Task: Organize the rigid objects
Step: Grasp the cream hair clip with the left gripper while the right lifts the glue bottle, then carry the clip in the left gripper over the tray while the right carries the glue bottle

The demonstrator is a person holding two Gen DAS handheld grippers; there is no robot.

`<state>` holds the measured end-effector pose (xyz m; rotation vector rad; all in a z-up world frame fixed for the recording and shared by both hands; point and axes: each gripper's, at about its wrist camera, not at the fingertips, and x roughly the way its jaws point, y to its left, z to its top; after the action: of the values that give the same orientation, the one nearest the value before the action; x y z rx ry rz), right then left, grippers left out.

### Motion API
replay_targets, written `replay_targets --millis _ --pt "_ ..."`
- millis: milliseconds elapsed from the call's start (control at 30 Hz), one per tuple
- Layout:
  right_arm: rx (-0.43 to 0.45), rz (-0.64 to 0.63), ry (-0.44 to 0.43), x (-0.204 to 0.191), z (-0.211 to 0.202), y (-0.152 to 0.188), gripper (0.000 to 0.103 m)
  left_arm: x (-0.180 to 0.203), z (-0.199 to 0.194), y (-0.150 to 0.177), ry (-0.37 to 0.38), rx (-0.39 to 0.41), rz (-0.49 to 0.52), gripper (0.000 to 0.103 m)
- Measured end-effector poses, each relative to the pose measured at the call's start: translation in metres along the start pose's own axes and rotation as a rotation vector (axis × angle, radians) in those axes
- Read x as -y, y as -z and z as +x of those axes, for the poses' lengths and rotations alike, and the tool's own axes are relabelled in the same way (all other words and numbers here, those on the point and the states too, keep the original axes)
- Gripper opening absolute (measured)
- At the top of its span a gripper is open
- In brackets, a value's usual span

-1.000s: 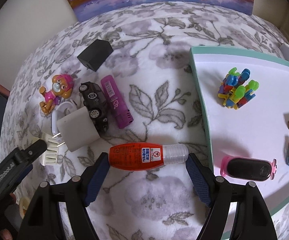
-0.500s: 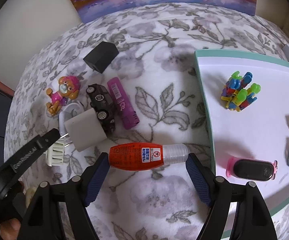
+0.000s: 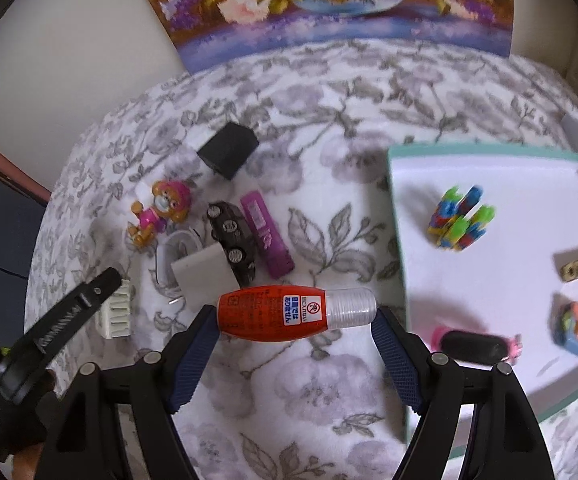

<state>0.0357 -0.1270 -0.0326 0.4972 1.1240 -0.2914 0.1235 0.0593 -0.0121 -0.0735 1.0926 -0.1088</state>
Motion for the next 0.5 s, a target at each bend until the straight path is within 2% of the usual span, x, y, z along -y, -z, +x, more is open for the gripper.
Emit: replay_targets --millis 233,500 --pt "0.077 -0.02 0.039 0.012 -0.027 -0.009 0.08 0.038 -0.04 -0.006 0.041 0.041 0.047 0.057" --pt "0.113 0.007 0.112 0.048 -0.045 -0.018 0.08 0.098 -0.058 0.005 0.075 0.04 0.131 0.057"
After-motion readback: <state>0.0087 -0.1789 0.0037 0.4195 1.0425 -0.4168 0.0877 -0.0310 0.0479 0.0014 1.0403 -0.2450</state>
